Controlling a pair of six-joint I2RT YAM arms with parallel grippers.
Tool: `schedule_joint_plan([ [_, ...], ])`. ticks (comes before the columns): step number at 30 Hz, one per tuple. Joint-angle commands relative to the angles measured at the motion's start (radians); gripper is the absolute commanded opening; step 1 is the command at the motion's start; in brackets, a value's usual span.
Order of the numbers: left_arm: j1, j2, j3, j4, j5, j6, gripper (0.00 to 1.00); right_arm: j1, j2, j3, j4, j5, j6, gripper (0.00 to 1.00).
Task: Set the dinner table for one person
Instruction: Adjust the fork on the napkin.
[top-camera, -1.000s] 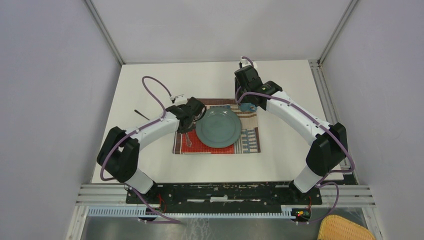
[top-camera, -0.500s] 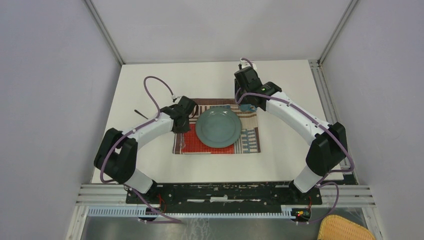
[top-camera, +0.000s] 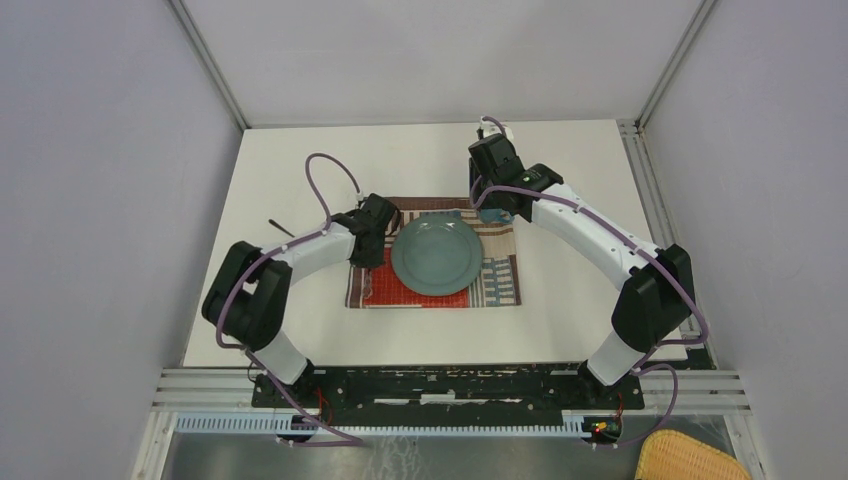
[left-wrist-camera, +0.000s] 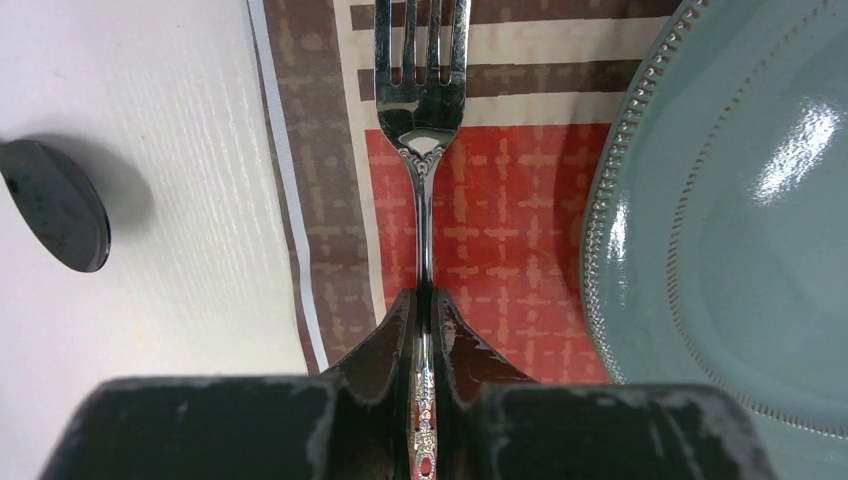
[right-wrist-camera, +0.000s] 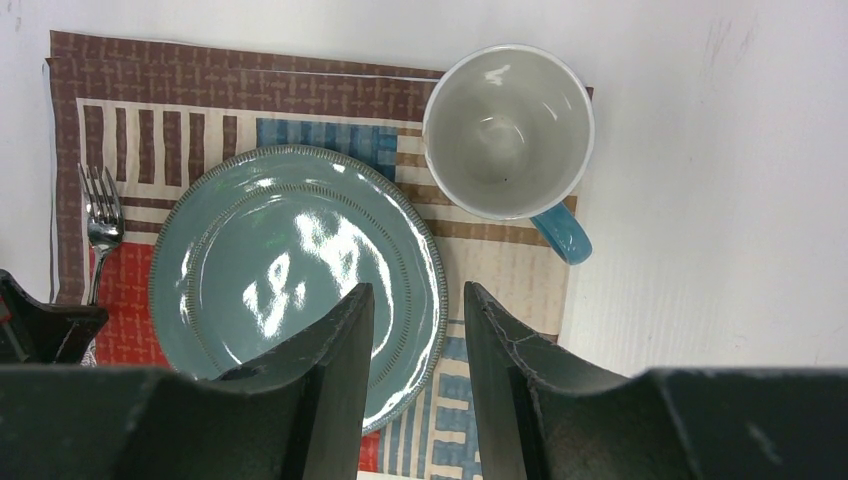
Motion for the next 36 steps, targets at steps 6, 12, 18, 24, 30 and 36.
schedule_joint_plan([
  [6, 0.004, 0.033, 0.040, 0.054, 0.026, 0.031, 0.02, -0.006, 0.009, 0.016, 0.030, 0.014, 0.011, 0.44],
  [12, 0.004, 0.053, 0.061, 0.060, 0.032, 0.032, 0.02, -0.007, 0.020, 0.020, 0.030, 0.012, 0.012, 0.44],
  [18, 0.004, 0.075, 0.076, 0.062, 0.035, 0.034, 0.02, -0.008, 0.025, 0.028, 0.030, 0.014, 0.011, 0.44],
  [24, 0.004, 0.083, 0.072, 0.064, 0.033, 0.014, 0.02, -0.009, 0.029, 0.029, 0.030, 0.016, 0.010, 0.44],
  [30, 0.004, 0.081, 0.073, 0.062, 0.033, -0.008, 0.02, -0.009, 0.031, 0.028, 0.030, 0.014, 0.012, 0.44],
  [36, 0.004, 0.096, 0.089, 0.056, 0.034, -0.025, 0.02, -0.009, 0.031, 0.027, 0.029, 0.011, 0.014, 0.44],
])
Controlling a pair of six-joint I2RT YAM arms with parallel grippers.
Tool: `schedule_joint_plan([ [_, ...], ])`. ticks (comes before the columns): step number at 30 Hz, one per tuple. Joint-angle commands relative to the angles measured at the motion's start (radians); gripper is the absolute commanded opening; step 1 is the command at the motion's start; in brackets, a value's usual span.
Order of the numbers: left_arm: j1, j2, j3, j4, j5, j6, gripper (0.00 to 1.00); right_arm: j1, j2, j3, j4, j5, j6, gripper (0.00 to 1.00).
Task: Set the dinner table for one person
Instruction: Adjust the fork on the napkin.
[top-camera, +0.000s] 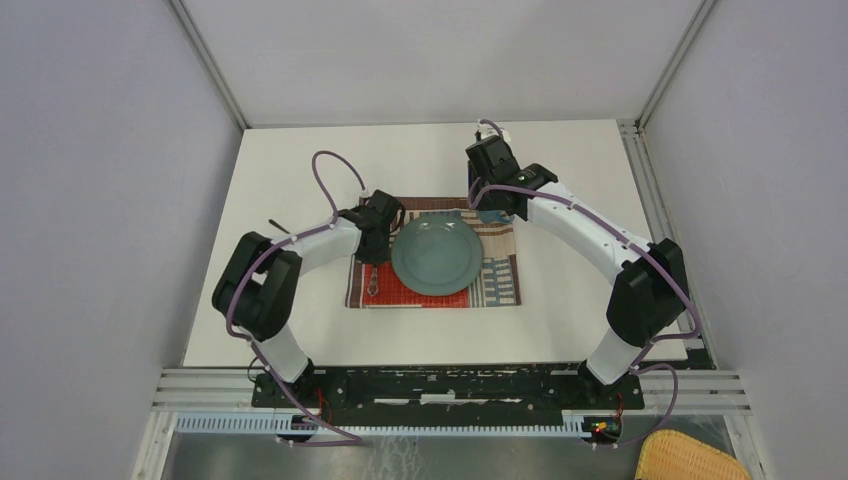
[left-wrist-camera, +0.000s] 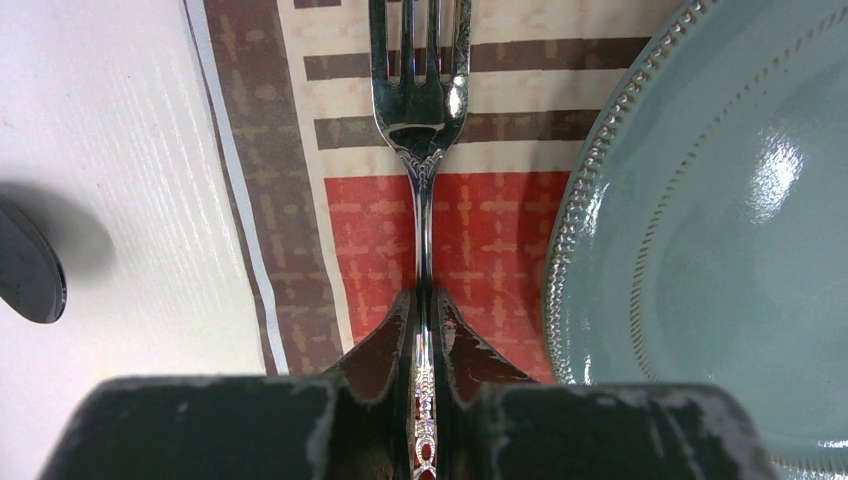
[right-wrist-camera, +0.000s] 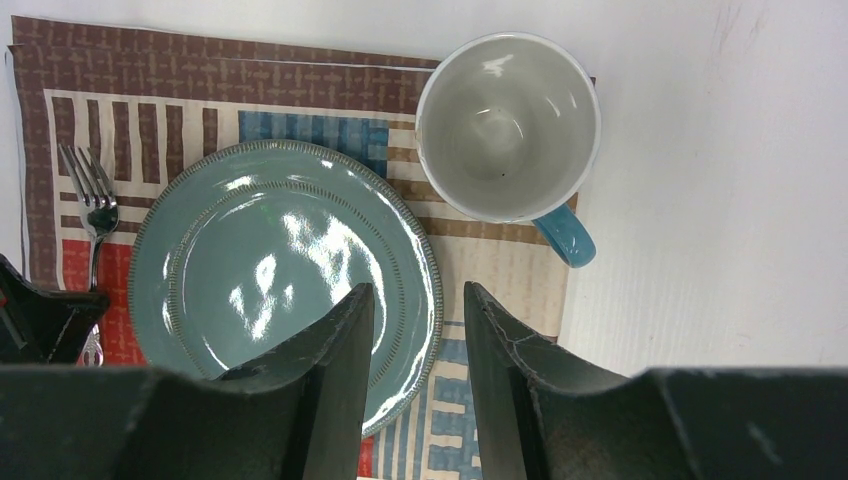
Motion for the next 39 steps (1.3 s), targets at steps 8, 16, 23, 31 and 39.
schedule_joint_plan([
  [8, 0.004, 0.055, 0.089, 0.000, -0.006, -0.069, 0.02, -0.005, -0.008, 0.023, 0.030, 0.012, 0.014, 0.44],
  [16, 0.003, 0.067, 0.100, -0.024, -0.049, -0.117, 0.02, -0.004, -0.009, 0.025, 0.030, 0.013, 0.013, 0.44],
  [23, 0.004, 0.061, 0.096, -0.034, -0.063, -0.131, 0.02, -0.005, -0.008, 0.023, 0.030, 0.010, 0.013, 0.44],
  [31, 0.004, 0.035, 0.097, -0.047, -0.075, -0.121, 0.30, -0.005, -0.012, 0.020, 0.029, 0.009, 0.016, 0.44],
  [39, 0.004, -0.016, 0.145, -0.109, -0.141, -0.130, 0.38, -0.004, -0.017, 0.021, 0.030, 0.011, 0.017, 0.44],
])
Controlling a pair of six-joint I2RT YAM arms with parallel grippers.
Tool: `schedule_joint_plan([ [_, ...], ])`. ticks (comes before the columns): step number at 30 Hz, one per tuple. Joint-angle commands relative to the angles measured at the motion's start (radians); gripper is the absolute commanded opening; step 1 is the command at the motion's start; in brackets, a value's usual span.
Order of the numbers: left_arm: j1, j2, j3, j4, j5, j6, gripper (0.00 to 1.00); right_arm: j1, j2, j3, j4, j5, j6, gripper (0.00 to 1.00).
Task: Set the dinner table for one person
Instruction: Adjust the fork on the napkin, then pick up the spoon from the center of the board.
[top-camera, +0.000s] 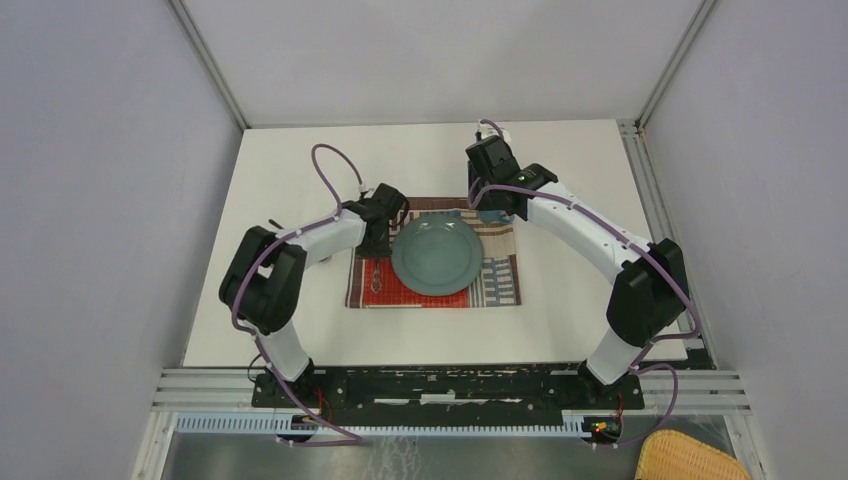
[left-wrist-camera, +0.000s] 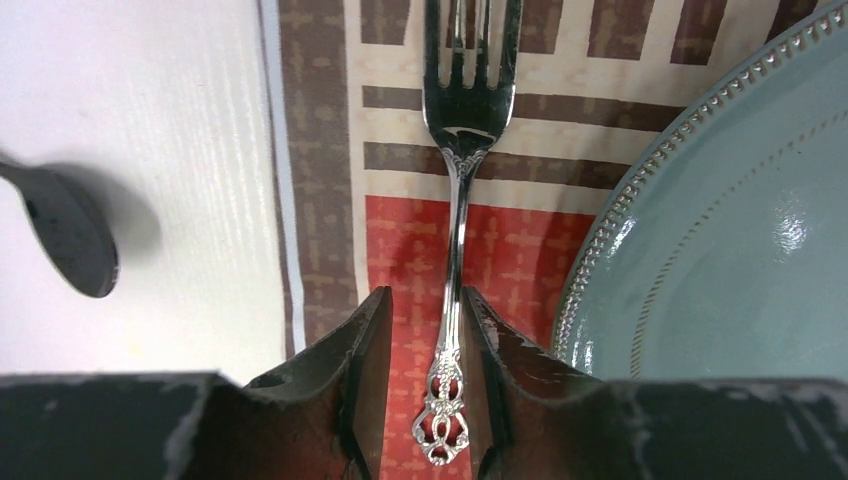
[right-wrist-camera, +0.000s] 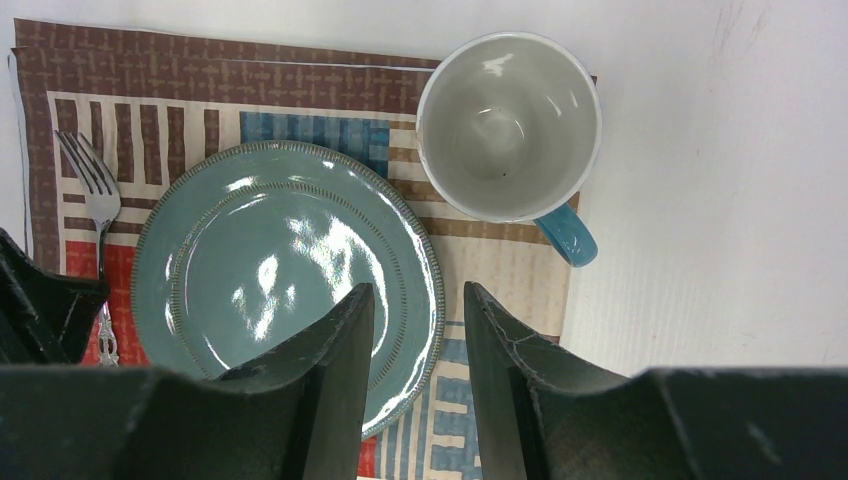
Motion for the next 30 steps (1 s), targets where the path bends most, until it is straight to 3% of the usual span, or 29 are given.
schedule_joint_plan([
  [1, 0.004, -0.088, 0.071, -0.051, -0.082, -0.042, 0.39, -0.004, -0.018, 0.020, 0.030, 0.011, 0.008, 0.44],
  [8, 0.076, -0.188, 0.164, -0.147, -0.217, -0.062, 0.41, -0.004, -0.026, 0.025, 0.030, 0.008, 0.010, 0.44],
  [14, 0.249, -0.219, 0.085, -0.126, -0.204, -0.001, 0.42, -0.005, -0.035, 0.023, 0.043, -0.028, 0.009, 0.44],
  [19, 0.322, -0.212, 0.017, -0.074, -0.186, 0.036, 0.42, -0.005, -0.037, 0.017, 0.046, -0.036, 0.010, 0.44],
  [30, 0.354, -0.109, 0.032, -0.149, -0.267, -0.173, 0.36, -0.004, -0.056, 0.002, 0.053, -0.033, 0.007, 0.44],
])
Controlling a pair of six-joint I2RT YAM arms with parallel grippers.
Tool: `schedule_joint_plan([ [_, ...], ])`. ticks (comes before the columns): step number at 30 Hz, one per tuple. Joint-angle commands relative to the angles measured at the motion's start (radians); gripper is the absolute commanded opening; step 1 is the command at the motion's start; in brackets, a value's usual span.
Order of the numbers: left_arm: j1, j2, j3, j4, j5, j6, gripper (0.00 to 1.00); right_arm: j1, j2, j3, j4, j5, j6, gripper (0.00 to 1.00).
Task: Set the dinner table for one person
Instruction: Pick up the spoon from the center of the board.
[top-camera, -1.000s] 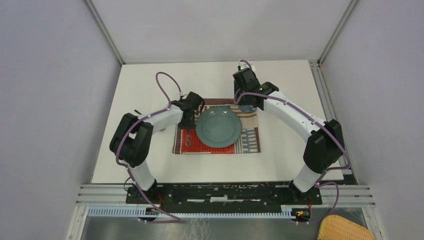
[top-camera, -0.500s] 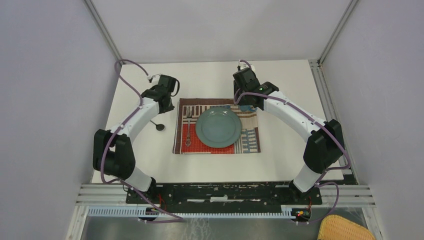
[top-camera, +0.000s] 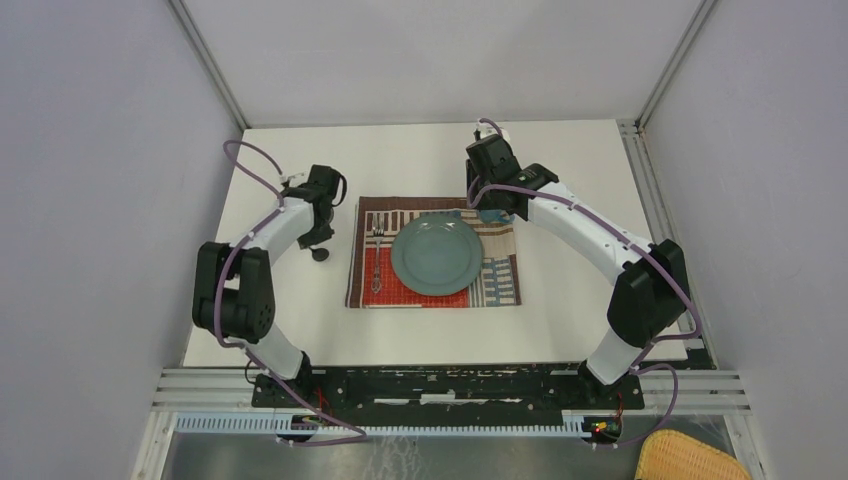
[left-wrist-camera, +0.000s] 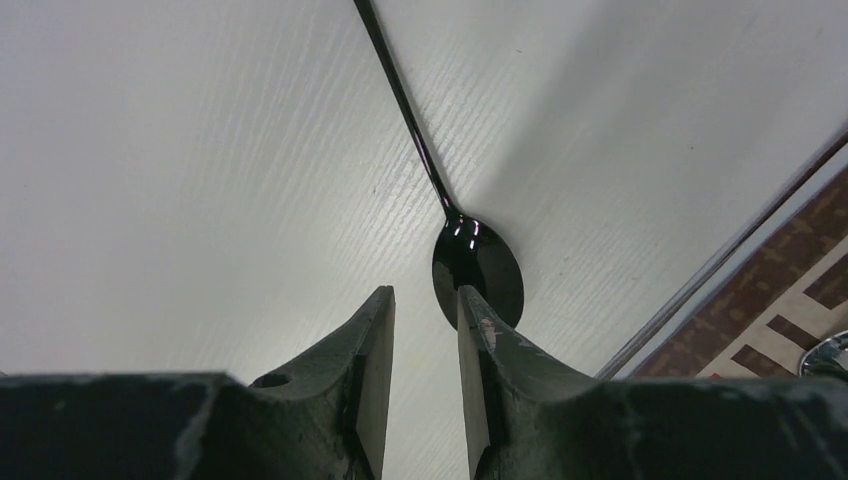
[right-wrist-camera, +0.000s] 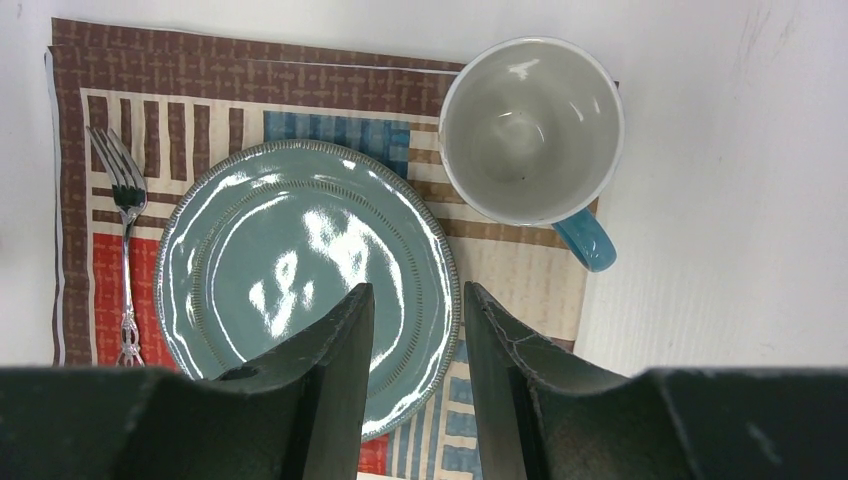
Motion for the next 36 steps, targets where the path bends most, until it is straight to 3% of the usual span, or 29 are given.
schedule_joint_plan([
  [1, 0.018, 0.027, 0.018, -0.013, -0.076, -0.141, 0.36, -0.004, -0.054, 0.001, 0.039, 0.000, 0.007, 0.44],
  [22, 0.096, 0.160, 0.070, 0.037, -0.070, -0.173, 0.35, -0.004, -0.047, -0.009, 0.041, 0.005, 0.001, 0.45],
  [36, 0.097, 0.185, 0.089, 0.090, -0.056, -0.074, 0.34, -0.004, -0.023, 0.006, 0.036, 0.003, 0.007, 0.45],
])
